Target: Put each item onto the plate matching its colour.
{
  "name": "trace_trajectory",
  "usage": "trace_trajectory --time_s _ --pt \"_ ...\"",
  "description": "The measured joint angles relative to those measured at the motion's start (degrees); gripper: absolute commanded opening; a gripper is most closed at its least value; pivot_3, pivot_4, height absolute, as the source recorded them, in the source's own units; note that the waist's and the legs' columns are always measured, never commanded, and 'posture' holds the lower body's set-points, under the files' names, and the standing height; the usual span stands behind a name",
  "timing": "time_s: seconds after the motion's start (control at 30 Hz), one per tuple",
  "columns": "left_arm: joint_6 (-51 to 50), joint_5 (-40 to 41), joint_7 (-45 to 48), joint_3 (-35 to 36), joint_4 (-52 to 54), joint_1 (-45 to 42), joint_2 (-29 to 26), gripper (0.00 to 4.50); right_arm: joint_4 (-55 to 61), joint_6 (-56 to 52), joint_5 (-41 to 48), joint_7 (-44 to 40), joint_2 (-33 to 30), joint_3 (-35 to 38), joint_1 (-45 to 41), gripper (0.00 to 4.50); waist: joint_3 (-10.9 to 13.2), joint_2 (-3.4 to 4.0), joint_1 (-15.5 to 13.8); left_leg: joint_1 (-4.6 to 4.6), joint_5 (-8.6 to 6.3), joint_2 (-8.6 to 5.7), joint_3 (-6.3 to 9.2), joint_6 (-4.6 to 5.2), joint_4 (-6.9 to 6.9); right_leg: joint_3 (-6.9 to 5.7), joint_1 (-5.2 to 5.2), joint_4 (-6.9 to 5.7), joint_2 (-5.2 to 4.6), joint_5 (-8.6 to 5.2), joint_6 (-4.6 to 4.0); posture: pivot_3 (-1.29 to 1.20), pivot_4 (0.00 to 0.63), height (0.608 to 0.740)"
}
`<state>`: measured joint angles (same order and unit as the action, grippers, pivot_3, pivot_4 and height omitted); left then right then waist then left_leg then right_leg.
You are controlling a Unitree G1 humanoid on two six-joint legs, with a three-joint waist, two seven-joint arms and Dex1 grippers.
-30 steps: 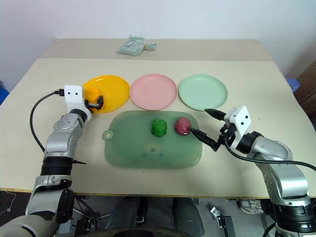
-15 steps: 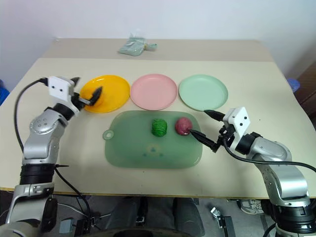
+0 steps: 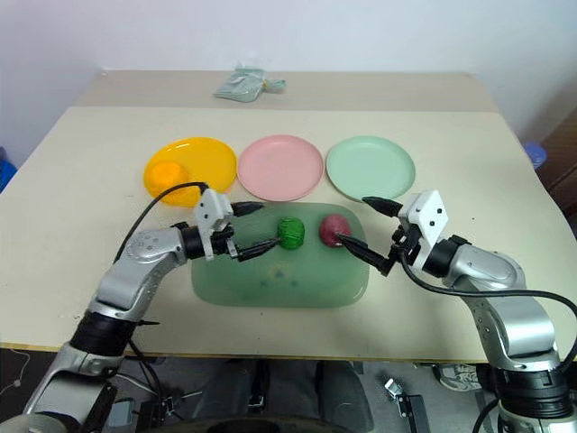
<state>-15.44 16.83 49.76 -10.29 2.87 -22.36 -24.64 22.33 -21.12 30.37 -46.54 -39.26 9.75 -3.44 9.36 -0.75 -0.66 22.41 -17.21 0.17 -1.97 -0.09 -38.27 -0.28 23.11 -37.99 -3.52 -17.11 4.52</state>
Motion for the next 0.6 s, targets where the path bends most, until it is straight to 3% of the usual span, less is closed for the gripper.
trace_trajectory --time_s 0.23,0.47,0.6 --pt "0.79 0.16 1.4 2.34 -0.47 0.43 -2.36 4.44 3.41 -6.02 1.97 1.14 -0.29 -2.02 -2.18 4.5 0.0 0.01 0.74 -0.02 0.0 0.07 0.01 0.0 0.01 0.01 0.02 -0.01 0.05 0.0 -0.01 0.0 0.15 0.739" --pt "1.32 1.25 4.23 9.46 1.76 9.31 -11.29 4.44 4.9 -10.1 -8.13 5.99 0.18 -15.58 -13.05 4.5 0.0 0.01 1.32 0.01 0.0 0.09 0.03 -0.01 0.03 0.01 0.08 -0.03 0.03 -0.01 -0.03 0.0 0.15 0.739" --pt "2.47 1.27 5.26 11.57 3.4 13.74 -13.73 4.44 4.2 -12.1 -12.11 6.8 2.43 -22.42 -16.88 4.5 -0.01 -0.01 1.05 0.02 0.0 0.06 0.05 0.0 0.02 0.0 0.05 0.01 -0.05 -0.01 -0.02 0.0 0.15 0.739"
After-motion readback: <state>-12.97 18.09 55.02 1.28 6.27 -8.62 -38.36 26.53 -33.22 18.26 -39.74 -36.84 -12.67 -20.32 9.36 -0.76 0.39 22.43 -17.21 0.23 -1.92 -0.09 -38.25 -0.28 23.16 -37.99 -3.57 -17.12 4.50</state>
